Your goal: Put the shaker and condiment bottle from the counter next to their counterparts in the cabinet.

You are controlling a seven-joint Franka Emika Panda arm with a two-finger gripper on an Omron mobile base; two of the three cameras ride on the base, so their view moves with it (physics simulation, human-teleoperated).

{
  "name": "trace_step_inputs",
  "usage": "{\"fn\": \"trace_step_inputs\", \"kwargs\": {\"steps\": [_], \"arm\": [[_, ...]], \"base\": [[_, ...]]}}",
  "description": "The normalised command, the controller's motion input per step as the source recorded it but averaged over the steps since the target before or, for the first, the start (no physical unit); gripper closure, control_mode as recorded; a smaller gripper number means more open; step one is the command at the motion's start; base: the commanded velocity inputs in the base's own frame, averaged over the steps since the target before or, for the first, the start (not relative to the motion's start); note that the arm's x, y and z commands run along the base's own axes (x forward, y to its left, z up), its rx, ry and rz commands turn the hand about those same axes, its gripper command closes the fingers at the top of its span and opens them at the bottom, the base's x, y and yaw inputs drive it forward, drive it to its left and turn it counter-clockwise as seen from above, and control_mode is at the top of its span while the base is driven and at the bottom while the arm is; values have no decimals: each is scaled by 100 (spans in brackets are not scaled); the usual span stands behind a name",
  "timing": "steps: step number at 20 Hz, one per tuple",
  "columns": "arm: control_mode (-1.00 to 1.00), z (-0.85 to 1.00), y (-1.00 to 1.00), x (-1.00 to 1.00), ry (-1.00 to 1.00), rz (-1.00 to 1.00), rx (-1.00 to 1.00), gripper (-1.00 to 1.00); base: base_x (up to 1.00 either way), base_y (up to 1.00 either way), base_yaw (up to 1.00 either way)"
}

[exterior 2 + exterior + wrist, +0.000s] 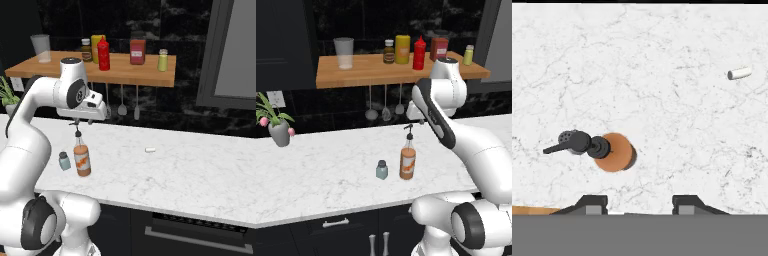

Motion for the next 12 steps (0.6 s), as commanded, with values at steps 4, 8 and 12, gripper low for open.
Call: {"fn": "trace_step_inputs", "kwargs": {"steps": [4,8,12], "arm": [[-100,0,0,-4,0,0,-1,-100],[-100,-5,4,-7,-4,0,-4,-100],[-100,0,26,-11,-18,-8,-14,-100]], "base": [[0,0,0],[0,0,0],[0,0,0]]}}
